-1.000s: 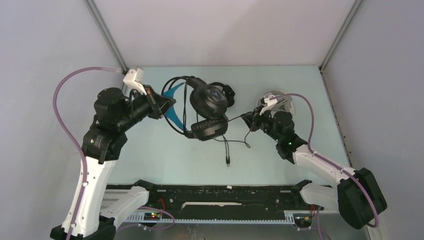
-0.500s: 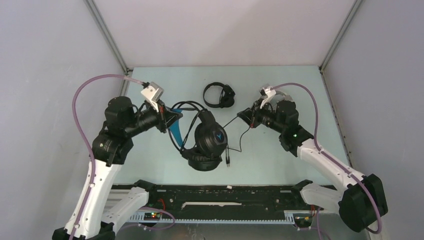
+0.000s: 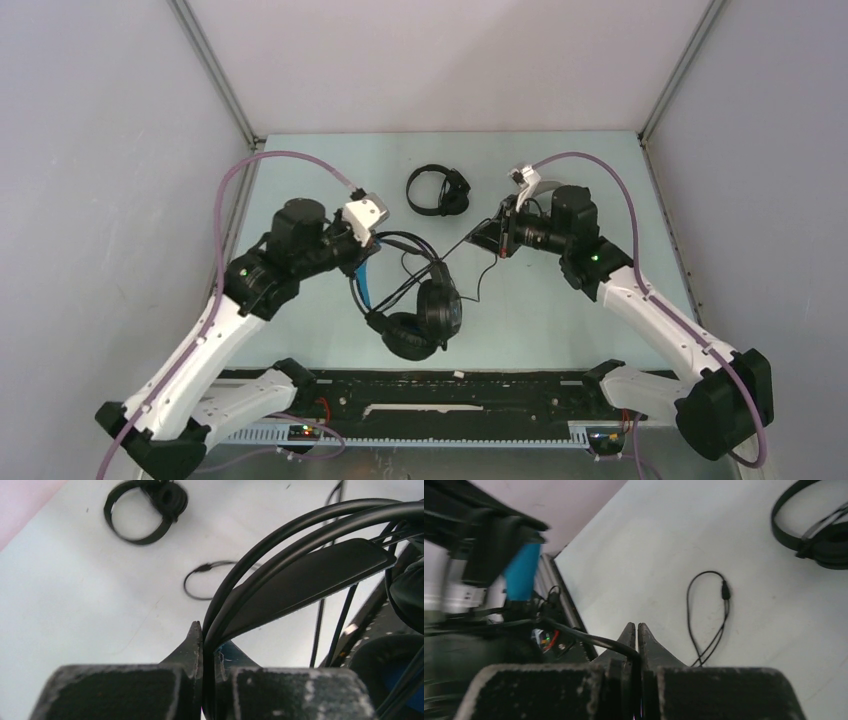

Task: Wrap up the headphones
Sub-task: Wrap the headphones cable around the headphones.

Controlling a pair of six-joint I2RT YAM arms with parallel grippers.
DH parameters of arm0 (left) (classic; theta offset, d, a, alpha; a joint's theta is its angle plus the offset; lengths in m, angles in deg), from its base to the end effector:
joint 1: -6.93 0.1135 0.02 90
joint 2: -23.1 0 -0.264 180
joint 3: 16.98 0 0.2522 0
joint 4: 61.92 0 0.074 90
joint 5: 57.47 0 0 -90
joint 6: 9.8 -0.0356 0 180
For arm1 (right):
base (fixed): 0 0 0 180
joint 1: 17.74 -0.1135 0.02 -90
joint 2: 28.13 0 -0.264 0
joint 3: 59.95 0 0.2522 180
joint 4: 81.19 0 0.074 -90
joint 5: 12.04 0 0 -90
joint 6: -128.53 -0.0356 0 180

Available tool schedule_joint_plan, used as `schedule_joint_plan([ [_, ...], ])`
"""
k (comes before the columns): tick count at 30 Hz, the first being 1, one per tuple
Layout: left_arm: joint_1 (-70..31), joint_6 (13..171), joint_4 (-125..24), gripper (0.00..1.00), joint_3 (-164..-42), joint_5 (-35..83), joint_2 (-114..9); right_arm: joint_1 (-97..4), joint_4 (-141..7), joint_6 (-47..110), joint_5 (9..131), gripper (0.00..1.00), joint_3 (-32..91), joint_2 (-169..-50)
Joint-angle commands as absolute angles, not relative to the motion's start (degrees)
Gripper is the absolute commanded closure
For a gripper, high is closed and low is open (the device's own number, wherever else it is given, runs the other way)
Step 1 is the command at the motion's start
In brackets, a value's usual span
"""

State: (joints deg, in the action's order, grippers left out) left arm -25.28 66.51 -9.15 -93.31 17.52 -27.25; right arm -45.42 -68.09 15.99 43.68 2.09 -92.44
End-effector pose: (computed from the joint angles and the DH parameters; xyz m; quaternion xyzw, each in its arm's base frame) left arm 0.1432 -0.1011 0.3784 0.3923 0.7509 -0.1934 0.4949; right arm 0.2185 0.1373 0.3140 -0.2125 0.7512 0.4581 0.4251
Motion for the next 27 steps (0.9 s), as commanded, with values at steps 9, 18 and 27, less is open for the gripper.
schedule_joint_plan([
  [9, -35.24, 58.17, -5.76, 1.00, -95.14, 50.11, -33.66, -46.15, -70.15, 7.86, 29.12, 1.00, 7.14, -90.89],
  [18, -36.47, 55.08, -9.60, 1.00, -92.80, 52.21, -33.15, -52.60, -77.60, 0.47, 31.16, 1.00, 7.16, -92.30],
  [27, -36.77, 51.73, -12.02, 1.00, -89.68, 54.16, -29.19, -53.00, -82.77, -2.98, 30.49, 1.00, 7.12, -94.83],
])
